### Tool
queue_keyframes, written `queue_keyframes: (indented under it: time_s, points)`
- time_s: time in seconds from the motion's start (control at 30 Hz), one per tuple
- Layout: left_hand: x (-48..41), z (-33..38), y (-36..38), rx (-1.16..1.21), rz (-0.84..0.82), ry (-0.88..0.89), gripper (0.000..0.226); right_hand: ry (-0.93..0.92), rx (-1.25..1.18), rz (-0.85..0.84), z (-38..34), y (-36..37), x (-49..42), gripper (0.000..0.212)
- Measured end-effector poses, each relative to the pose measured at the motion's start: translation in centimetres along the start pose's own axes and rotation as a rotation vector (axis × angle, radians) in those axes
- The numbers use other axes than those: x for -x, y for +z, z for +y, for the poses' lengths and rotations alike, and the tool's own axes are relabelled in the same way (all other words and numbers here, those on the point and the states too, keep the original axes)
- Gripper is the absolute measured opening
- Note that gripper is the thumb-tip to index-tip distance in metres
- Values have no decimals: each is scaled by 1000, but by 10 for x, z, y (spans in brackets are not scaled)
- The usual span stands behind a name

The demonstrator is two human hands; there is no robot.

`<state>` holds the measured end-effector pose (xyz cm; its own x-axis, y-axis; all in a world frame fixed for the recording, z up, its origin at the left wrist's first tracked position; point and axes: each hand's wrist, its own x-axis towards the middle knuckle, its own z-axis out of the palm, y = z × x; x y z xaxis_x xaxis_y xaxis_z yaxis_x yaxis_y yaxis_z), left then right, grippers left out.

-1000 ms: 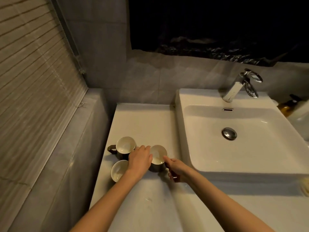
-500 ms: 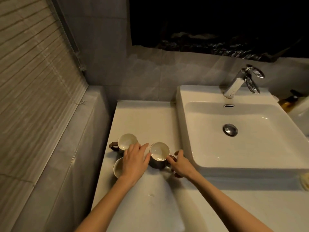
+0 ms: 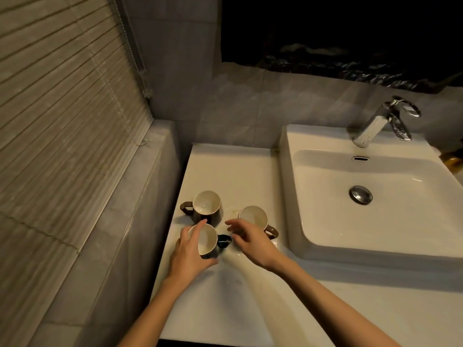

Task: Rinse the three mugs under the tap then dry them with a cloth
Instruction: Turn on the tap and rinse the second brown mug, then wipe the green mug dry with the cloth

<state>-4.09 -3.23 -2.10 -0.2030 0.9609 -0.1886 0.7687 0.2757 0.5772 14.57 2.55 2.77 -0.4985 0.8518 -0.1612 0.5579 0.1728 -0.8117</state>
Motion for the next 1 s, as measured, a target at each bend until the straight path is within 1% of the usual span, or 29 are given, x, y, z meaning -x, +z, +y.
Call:
queue_keyframes:
  time_s: [0.07,0.13,0.23,0.3,0.37,0.43,0.53,0.57,0.63,0.67,0.7,0.73,0.77,0.8,0.83,0.87,0.9,0.93,1.0]
  points:
    - [-3,-2,1,19,42,2,102,47,59,-33,2,9,-7,40]
    - [-3,-3,0,33,69,11,99,96,145,-109,5,15,-12,42]
    - [2,-1,-1,-9,64,36,97,110,244,-223,7,20,-11,32]
    - [8,2,-3,-40,73,77,97,96,223,-265,8,19,-5,24]
    - [13,10,-9,-43,113,154,96,72,124,-299,7,12,3,19]
    - [17,26,-21,-43,176,254,93,54,23,-300,0,-4,11,19]
    - [21,67,-42,-68,270,359,93,0,-67,-252,-12,-42,21,26]
    - [21,84,-48,-77,297,391,95,-35,-60,-222,-17,-57,25,25]
    - [19,118,-58,-49,312,464,100,-107,-42,-148,-25,-90,34,16]
    - [18,135,-62,-4,276,486,104,-156,-34,-91,-27,-106,39,13]
    - [14,153,-65,63,211,491,111,-212,4,-19,-30,-124,44,17]
    - [11,169,-68,158,123,470,116,-266,54,42,-33,-141,49,19]
    - [8,185,-68,289,33,428,119,-303,125,94,-30,-157,53,16]
    - [3,203,-66,457,-44,377,115,-343,204,142,-21,-176,56,8]
    - [-2,219,-61,631,-104,325,108,-376,314,203,-14,-194,61,6]
    - [-9,236,-55,777,-164,270,101,-408,429,258,-4,-212,64,11]
    - [-16,253,-49,871,-234,217,98,-441,549,313,5,-230,69,14]
    - [-24,269,-42,914,-313,183,99,-474,674,356,15,-247,73,16]
    - [-39,304,-27,897,-476,185,105,-518,903,364,31,-281,87,25]
